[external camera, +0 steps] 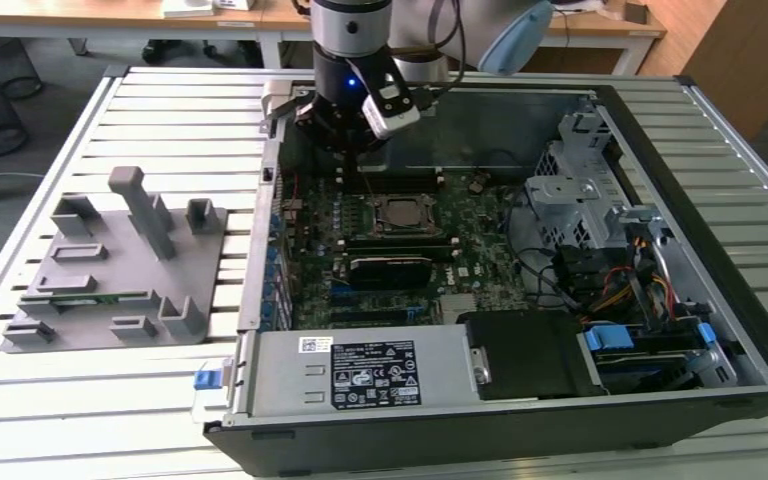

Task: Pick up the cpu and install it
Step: 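Install the first cpu locking lever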

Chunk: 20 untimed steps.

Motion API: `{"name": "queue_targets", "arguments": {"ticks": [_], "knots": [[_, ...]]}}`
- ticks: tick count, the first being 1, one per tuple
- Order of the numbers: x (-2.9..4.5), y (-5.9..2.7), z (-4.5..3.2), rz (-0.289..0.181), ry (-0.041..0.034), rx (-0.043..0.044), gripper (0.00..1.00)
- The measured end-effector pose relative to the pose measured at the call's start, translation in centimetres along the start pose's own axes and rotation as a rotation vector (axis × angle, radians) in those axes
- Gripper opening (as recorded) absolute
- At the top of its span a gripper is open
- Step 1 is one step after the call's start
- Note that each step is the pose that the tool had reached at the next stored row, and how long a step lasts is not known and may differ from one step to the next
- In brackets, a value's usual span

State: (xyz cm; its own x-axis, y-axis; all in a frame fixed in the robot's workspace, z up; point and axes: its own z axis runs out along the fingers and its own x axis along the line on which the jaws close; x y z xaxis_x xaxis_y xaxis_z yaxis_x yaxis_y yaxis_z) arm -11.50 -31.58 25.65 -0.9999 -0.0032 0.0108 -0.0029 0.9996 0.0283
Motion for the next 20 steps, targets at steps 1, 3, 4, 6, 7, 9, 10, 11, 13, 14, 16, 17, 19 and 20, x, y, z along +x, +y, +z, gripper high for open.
{"name": "queue_targets", "arguments": {"ticks": [1, 3, 4, 6, 7, 9, 10, 11, 13, 14, 16, 17, 19, 20], "knots": [[0.0, 0.06, 0.01, 0.0, -0.0001, -0.0001, 0.11], [0.0, 0.17, 0.01, -0.001, -0.0001, -0.0001, 0.11], [0.0, 0.25, 0.01, -0.001, 0.0, 0.0, 0.11], [0.0, 0.41, 0.02, -0.001, -0.0001, -0.0001, 0.11], [0.0, 0.51, 0.02, -0.001, -0.0001, -0.0001, 0.11], [0.0, 0.61, 0.03, -0.002, 0.0, -0.0001, 0.11], [0.0, 0.64, 0.03, -0.002, 0.0, -0.0001, 0.11], [0.0, 0.67, 0.02, -0.002, 0.0001, 0.0, 0.11], [-0.02, 0.68, 0.03, -0.002, 0.0, 0.0, 0.11], [-0.04, 0.69, 0.03, -0.002, 0.0, 0.0, 0.11], [-0.11, 0.7, 0.03, -0.002, 0.0, 0.0, 0.11], [-0.15, 0.71, 0.03, -0.003, 0.0001, 0.0, 0.11], [-0.22, 0.7, 0.02, -0.003, 0.0, -0.0004, 0.11], [-0.27, 0.7, 0.02, -0.003, 0.0, -0.0004, 0.11]]}}
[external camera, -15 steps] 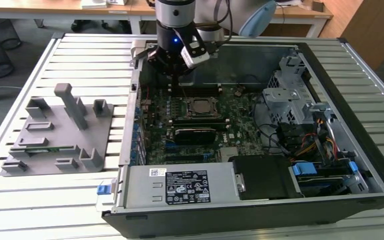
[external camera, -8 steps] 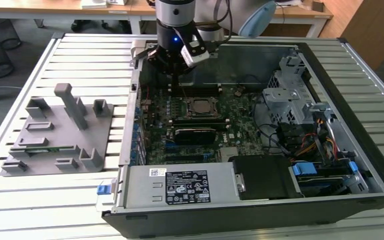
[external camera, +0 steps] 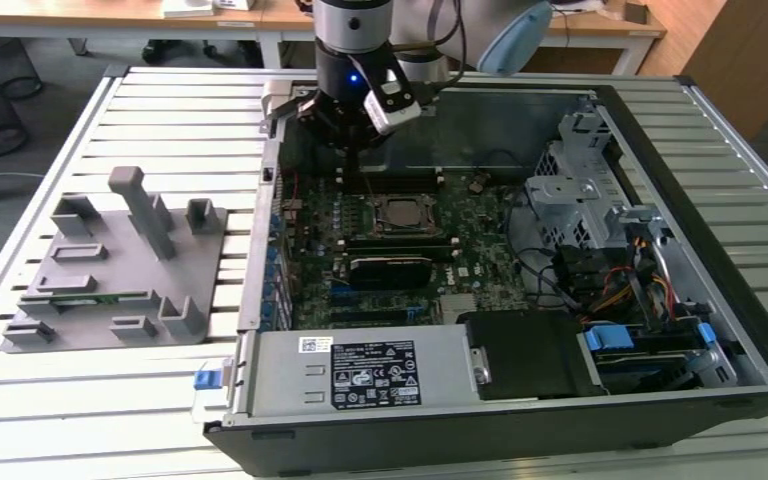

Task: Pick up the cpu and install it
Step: 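Install the first cpu locking lever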

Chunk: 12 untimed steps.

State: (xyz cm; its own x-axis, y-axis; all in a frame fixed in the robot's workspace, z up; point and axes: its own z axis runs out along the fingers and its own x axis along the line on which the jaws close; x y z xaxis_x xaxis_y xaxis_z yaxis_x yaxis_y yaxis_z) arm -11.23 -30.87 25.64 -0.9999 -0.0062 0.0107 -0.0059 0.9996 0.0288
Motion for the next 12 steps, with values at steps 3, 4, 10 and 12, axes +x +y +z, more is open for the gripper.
{"name": "queue_targets", "arguments": {"ticks": [3, 4, 10, 12], "knots": [[-0.16, 0.0, 0.0, 0.0, 0.0, -0.0001, 0.11], [-0.18, 0.0, 0.0, 0.0, 0.0, -0.0001, 0.11], [-0.72, 0.0, 0.0, 0.0, 0.0006, 0.0, 0.11], [-0.97, 0.0, 0.0, 0.0, 0.0008, -0.0001, 0.11]]}}
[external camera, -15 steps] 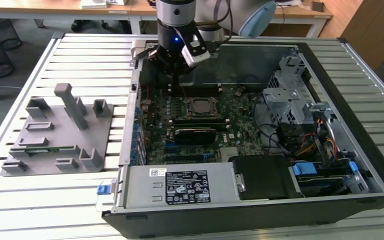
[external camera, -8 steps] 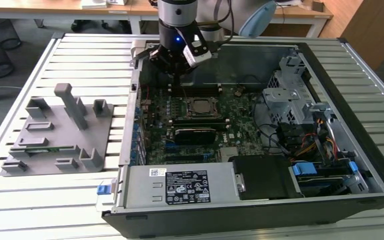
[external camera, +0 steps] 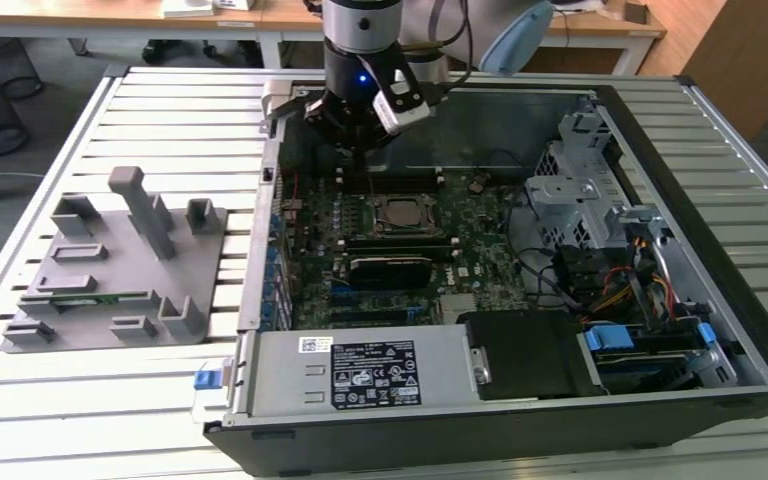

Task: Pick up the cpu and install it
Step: 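Install the first cpu locking lever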

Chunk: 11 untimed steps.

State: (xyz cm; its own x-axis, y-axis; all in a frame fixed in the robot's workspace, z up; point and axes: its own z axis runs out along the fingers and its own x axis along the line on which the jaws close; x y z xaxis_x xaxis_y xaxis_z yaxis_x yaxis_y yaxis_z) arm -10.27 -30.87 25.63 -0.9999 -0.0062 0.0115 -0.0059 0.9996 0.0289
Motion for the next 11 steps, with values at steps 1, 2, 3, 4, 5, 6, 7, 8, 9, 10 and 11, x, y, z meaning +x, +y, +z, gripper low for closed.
{"name": "queue_targets", "arguments": {"ticks": [1, 2, 3, 4, 5, 6, 7, 8, 9, 10, 11], "knots": [[-0.1, 0.0, 0.0, 0.0, 0.0, 0.0, 0.11], [-0.19, 0.0, 0.0, 0.0, 0.0001, 0.0, 0.11], [-0.28, 0.0, 0.01, 0.0, 0.0, -0.0001, 0.11], [-0.37, 0.0, 0.02, 0.0, 0.0, -0.0001, 0.11], [-0.47, 0.0, 0.03, 0.0, 0.0, 0.0, 0.11], [-0.58, 0.0, 0.04, 0.0, 0.0, -0.0001, 0.11], [-0.71, 0.0, 0.05, 0.0, -0.0001, -0.0001, 0.11], [-0.83, 0.0, 0.05, 0.0, 0.0001, 0.0, 0.11], [-0.95, 0.0, 0.06, 0.0, 0.0, 0.0, 0.11], [-1.07, 0.0, 0.08, 0.0, 0.0, 0.0, 0.11], [-1.19, 0.0, 0.09, 0.0, 0.0, 0.0, 0.11]]}}
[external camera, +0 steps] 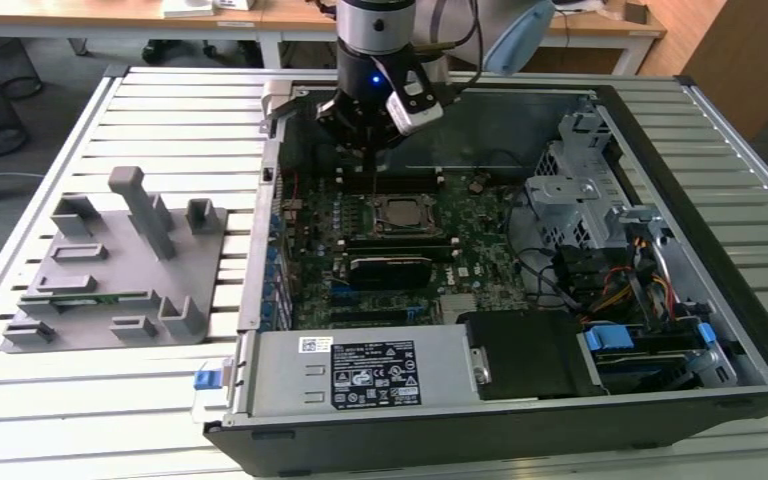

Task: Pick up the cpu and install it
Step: 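Install the first cpu locking lever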

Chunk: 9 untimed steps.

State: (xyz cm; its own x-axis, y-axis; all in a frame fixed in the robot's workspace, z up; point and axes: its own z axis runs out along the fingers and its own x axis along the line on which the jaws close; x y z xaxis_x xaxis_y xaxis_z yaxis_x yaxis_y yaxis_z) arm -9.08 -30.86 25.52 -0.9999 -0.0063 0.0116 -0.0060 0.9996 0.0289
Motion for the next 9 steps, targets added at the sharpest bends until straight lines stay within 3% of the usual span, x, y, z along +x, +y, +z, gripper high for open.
{"name": "queue_targets", "arguments": {"ticks": [3, 9], "knots": [[-0.37, 0.0, 0.04, 0.0, 0.0, 0.0, 0.11], [-0.43, -0.04, 0.11, 0.0, 0.0, -0.0066, 0.11]]}}
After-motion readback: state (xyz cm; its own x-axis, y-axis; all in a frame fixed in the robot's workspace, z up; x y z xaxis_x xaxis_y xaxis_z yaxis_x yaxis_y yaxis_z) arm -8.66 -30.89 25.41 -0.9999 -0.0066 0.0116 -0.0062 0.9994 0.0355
